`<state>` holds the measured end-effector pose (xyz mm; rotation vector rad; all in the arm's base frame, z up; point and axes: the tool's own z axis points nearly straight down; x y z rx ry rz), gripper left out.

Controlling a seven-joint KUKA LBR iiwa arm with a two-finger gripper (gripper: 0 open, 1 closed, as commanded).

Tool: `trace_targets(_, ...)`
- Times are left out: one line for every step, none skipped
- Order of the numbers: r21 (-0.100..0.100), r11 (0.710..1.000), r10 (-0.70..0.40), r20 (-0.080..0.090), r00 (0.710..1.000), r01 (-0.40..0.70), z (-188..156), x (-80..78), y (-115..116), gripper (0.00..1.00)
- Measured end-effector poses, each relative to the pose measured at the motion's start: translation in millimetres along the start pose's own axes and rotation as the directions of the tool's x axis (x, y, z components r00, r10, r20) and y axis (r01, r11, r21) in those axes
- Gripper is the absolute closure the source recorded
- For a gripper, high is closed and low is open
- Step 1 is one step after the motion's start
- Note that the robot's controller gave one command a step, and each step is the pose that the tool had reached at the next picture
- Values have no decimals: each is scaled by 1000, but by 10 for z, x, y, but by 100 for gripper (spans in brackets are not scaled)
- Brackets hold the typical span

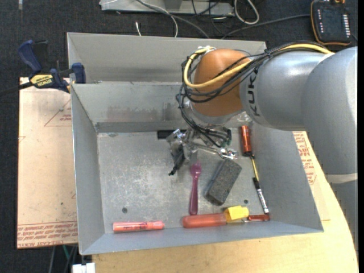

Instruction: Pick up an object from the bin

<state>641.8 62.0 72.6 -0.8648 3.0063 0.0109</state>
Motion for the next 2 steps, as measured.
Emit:
trace_targets(0, 1000, 0, 0, 1000, 0, 0, 0, 0, 100)
trace_targets(-6, 1000, 0, -11, 1000, 0, -168, 31, 21, 100)
